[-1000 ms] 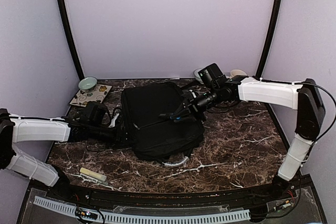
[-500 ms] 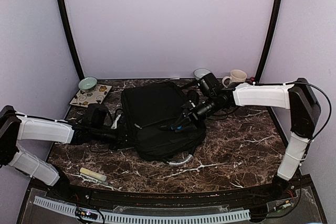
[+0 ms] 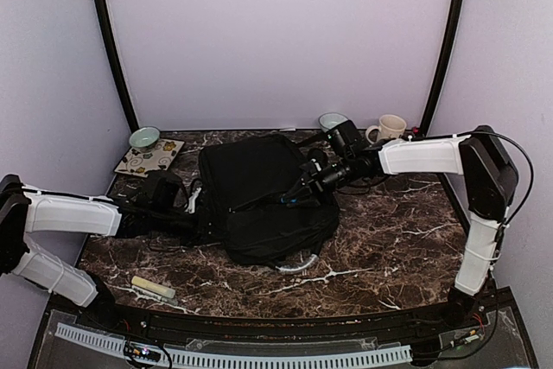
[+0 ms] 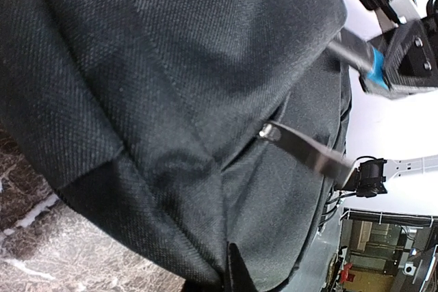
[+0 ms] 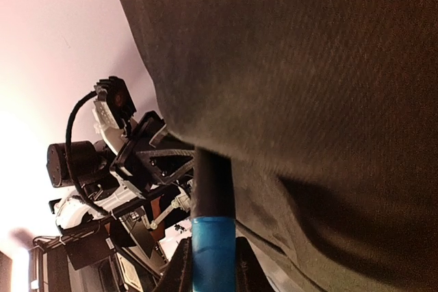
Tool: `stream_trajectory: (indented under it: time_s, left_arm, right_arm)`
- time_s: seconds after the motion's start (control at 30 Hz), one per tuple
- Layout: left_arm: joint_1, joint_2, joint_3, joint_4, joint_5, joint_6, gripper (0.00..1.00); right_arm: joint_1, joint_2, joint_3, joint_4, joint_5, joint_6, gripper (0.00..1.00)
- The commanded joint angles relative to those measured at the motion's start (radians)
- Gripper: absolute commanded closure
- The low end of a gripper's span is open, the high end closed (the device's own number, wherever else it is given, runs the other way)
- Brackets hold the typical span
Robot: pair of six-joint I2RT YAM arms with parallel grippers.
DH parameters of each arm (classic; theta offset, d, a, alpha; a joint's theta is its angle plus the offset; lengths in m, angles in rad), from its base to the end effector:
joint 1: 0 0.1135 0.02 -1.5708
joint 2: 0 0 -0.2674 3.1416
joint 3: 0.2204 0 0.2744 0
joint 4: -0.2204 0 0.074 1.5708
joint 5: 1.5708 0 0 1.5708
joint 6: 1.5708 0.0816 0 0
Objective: Pack the student bag
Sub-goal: Place the pen in the lower front pocket of the bag.
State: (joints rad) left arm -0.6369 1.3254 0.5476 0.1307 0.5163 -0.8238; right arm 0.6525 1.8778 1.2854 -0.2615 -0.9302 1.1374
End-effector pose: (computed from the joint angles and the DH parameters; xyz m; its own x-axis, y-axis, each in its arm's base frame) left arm 0.2201 -0.2129 0.1403 -0.9411 -0.0975 -0.3237 0.2109 0.5789 -0.7876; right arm 0.3076 0.3174 0.1761 -0.9608 -0.0515 0.2726 0.2154 0.4805 0.8501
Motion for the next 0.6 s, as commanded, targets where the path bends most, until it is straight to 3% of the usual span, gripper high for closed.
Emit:
stream_trajectory:
  time_s: [0.0,0.17,0.27,0.4,0.43,0.57]
  left_arm:
    - [-0.02,-0.016,0.046,-0.03,0.019,0.041,1.0]
    - [-0.021,0.0,0.084,-0.028,0.049,0.038,1.0]
    - [-0.02,0.014,0.1,-0.004,0.074,0.03,1.0]
    - [-0.021,0.039,0.131,0.009,0.108,0.03,1.0]
    - [-0.021,0.042,0.138,0.005,0.112,0.035,1.0]
    - [-0.02,0.043,0.146,0.0,0.107,0.031,1.0]
  right_arm:
    - [-0.012,0.012,-0.024,0.198,0.137,0.033,1.0]
    - [-0.002,-0.013,-0.124,0.4,0.255,0.063,0.98]
    - [0.017,-0.007,-0.18,0.523,0.332,0.042,0.92]
    - [0.043,0.044,-0.2,0.695,0.418,0.059,0.73]
    - [0.05,0.065,-0.194,0.725,0.435,0.067,0.65]
    - [0.058,0.079,-0.124,0.628,0.435,0.001,0.41]
